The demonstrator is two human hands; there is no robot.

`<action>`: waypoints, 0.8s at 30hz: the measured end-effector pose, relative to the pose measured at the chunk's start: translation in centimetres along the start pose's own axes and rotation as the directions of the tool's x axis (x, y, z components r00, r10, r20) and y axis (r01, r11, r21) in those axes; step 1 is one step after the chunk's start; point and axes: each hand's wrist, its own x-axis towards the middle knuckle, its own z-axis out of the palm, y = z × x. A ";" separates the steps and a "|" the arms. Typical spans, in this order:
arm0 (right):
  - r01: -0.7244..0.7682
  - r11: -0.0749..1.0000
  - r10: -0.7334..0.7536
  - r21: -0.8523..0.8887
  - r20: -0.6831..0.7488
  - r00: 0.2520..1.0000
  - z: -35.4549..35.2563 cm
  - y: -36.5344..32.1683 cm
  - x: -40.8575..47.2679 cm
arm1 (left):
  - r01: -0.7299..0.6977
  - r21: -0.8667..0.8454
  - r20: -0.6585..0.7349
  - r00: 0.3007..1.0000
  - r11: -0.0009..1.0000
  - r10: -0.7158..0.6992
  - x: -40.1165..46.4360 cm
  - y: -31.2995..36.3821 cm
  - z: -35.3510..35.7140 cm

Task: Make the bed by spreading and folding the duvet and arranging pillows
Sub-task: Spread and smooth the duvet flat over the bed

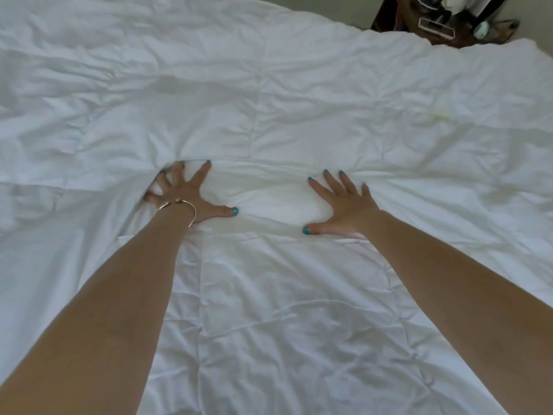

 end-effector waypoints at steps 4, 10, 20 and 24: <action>0.065 0.990 -0.085 -0.127 -0.166 0.982 2.0 -3.2 -2.3 | -0.005 -0.001 0.016 1.000 1.000 0.005 0.1 -0.1 -0.1; -0.246 0.913 0.273 0.325 -0.040 0.961 7.9 -5.2 -10.5 | 0.109 0.107 -0.103 0.990 0.988 -0.098 -4.6 3.3 0.8; -0.197 0.891 0.081 0.410 0.282 0.956 8.7 -0.5 -13.4 | -0.068 0.158 -0.065 0.995 0.985 0.079 -20.5 7.8 12.0; -0.184 0.910 0.071 0.370 0.300 0.951 8.7 -1.1 -14.1 | -0.027 0.188 -0.031 0.999 0.982 0.033 -19.3 8.5 12.5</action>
